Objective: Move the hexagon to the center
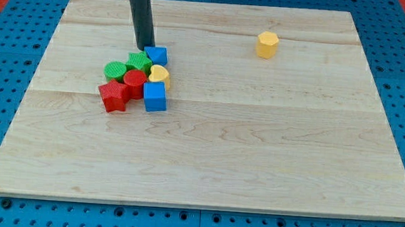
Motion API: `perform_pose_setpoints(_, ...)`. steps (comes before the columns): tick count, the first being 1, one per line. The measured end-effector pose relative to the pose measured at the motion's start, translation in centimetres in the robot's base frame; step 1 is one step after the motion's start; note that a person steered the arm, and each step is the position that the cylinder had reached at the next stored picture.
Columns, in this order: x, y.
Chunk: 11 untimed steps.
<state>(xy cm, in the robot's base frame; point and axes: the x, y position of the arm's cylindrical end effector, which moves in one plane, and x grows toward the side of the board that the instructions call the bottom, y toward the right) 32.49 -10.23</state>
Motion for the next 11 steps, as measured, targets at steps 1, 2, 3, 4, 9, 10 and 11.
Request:
perform_pose_setpoints(1,-1.8,1.4)
perform_pose_setpoints(2,-3.9,1.2)
perform_pose_setpoints(3,-6.7,5.9)
perform_pose_setpoints(4,-6.9,15.3)
perform_pose_setpoints(9,-5.7,22.5)
perform_pose_setpoints(10,-0.7,21.4)
perform_pose_setpoints(11,0.5,13.2)
